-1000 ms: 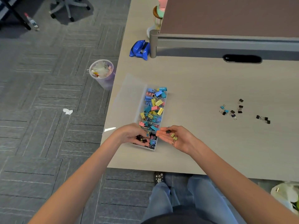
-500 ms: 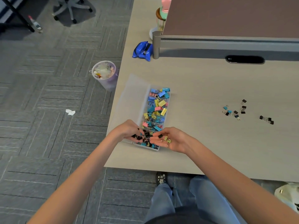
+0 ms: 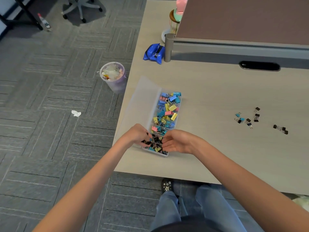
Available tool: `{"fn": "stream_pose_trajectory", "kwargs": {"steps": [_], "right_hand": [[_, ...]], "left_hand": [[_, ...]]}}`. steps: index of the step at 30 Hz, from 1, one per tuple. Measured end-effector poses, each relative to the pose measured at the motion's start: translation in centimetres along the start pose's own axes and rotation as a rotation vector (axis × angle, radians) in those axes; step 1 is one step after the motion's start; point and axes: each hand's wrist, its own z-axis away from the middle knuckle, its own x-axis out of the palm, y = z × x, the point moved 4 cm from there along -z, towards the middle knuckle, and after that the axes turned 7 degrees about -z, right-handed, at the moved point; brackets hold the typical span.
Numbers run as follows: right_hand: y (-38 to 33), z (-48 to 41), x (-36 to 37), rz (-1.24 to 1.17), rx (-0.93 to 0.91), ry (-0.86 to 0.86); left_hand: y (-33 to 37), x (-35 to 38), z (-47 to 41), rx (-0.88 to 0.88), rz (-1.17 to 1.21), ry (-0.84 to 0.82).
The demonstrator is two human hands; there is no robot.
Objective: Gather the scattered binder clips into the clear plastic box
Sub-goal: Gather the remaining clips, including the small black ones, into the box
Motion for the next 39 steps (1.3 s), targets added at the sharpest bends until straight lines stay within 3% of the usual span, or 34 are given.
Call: {"fn": "stream_pose_trajectory", "kwargs": {"steps": [6,12,21,30,39], "right_hand": [[-0.7,0.2,-1.8,0.084,-0.165,0.140],[0.1,0.4,-3.0,0.006,-0.215,0.189],[1.2,0.4,-4.0,-0.024,-0.279,0.215],[1.1,1.3,-4.3,-0.059,-0.335,0.207],[0.5,2.6,-8.3,-0.149,-0.421,0.253]], "left_hand": [[0.1,0.6,-0.8,0.263,-0.377,0.119],[-0.3,1.1,-1.0,0.298,-0.509,0.099],[-0.4,1.2,-0.4,0.372,-0.512,0.139],[0.8,1.2,1.1,0.458,-0.478,0.286],[5.1,6.3,0.4,0.506,-0.199,0.230]]}}
